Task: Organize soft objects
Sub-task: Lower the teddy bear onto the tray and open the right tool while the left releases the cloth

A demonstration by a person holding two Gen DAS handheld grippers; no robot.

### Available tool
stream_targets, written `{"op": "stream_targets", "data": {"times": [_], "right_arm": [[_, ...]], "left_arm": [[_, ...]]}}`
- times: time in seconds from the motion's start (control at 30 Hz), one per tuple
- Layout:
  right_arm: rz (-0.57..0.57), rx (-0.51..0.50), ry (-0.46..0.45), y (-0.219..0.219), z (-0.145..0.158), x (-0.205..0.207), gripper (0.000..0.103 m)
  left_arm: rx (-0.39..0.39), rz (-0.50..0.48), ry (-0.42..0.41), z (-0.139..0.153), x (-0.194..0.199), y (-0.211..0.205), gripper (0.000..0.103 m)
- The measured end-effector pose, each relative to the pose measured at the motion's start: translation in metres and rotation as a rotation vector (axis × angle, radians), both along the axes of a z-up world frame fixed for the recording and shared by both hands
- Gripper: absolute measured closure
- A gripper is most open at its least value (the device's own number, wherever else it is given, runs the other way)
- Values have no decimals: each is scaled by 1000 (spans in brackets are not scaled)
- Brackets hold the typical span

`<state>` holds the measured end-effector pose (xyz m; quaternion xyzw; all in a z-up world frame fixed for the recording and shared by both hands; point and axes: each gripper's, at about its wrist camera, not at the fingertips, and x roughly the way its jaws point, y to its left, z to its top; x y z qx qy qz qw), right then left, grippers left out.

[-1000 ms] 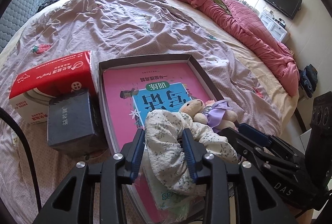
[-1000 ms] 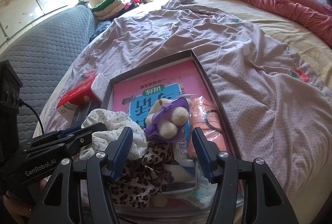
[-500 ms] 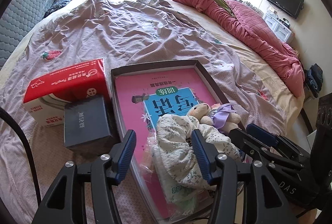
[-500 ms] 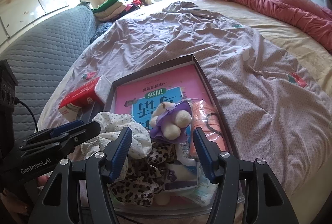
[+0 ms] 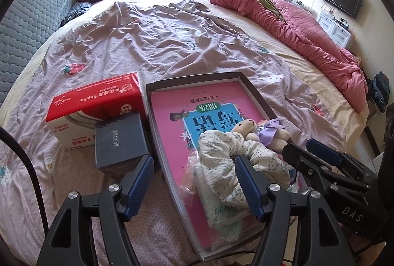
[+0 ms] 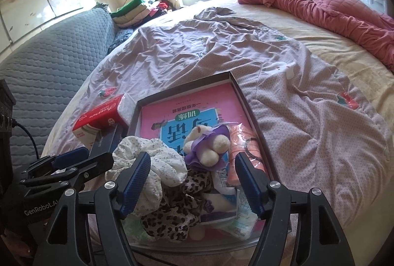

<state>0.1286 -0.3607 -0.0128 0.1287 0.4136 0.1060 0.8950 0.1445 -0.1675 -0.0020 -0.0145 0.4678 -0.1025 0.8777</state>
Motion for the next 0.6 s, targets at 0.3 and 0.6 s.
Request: {"op": "stream_targets", "data": {"times": [0.3,0.6], "right_arm": [[-6,-24,-14,2,10,-8,25],[35,-27,-38,18,29,-32,21]], "left_arm": [[16,7,-2,5,-12,5,28],[69,74,-34,20,-43,25,20]]}}
